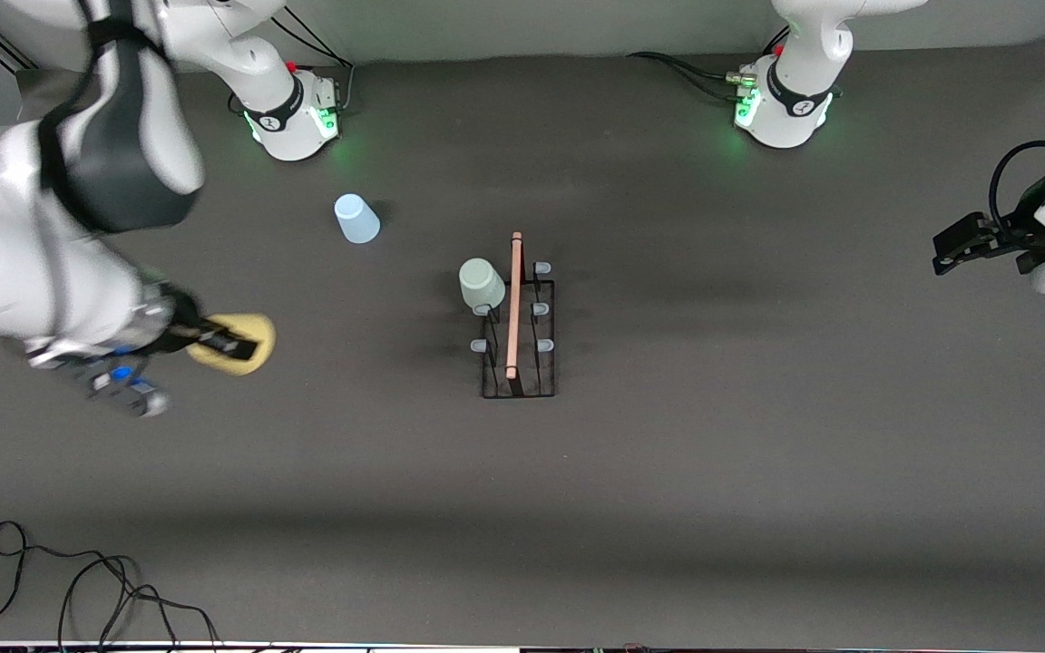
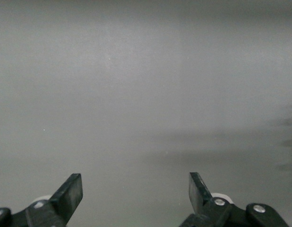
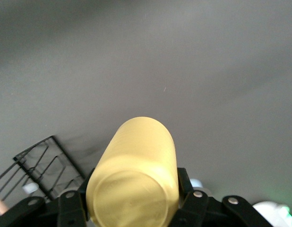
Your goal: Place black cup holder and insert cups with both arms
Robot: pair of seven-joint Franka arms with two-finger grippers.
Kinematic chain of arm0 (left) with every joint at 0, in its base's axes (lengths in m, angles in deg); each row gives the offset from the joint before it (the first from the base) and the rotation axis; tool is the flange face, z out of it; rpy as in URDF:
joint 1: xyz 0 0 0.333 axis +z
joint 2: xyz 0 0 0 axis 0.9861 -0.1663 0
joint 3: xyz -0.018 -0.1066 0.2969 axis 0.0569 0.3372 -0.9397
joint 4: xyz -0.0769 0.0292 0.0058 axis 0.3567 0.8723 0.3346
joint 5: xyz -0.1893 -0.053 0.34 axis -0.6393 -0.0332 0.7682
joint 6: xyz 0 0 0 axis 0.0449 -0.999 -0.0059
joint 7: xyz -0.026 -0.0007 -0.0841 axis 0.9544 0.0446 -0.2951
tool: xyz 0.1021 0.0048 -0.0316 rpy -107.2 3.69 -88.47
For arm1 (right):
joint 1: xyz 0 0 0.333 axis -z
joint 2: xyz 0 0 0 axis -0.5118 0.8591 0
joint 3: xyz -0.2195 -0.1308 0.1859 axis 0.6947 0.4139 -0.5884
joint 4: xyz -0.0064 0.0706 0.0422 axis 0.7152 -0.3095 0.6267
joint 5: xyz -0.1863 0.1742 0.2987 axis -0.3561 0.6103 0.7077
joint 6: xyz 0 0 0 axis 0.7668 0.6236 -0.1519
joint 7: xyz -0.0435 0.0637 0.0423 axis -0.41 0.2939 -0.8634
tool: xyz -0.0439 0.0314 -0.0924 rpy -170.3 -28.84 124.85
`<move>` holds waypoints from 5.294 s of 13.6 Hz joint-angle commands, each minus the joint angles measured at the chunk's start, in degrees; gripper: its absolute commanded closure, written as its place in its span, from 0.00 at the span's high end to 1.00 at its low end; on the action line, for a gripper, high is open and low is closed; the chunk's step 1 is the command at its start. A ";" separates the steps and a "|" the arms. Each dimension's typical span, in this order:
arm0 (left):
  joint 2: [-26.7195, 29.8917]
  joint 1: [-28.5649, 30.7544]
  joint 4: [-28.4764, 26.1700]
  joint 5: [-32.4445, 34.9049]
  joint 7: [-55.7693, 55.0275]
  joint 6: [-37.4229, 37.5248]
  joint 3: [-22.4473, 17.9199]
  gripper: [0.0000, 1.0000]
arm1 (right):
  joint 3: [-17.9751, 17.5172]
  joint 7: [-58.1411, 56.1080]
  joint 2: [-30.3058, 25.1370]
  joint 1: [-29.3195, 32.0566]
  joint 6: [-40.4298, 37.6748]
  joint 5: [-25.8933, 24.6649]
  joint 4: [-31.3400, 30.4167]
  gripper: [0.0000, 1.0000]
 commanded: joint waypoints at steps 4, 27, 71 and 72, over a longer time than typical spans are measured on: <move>-0.03 -0.08 0.88 0.67 -0.58 1.11 0.02 1.00 | -0.18 35.47 0.75 -14.65 9.96 2.98 -3.03 0.00; -0.56 0.28 0.88 0.67 0.39 0.58 -0.33 1.00 | -0.44 49.06 18.16 -21.71 35.29 7.57 -6.90 0.00; -0.47 0.28 0.80 0.76 0.13 0.76 -0.33 1.00 | -19.95 -45.60 -19.10 33.49 2.07 -8.87 -9.44 1.00; -0.47 0.28 0.80 0.76 0.22 0.76 -0.33 1.00 | -19.95 -45.51 -19.10 33.49 2.07 -8.78 -9.62 1.00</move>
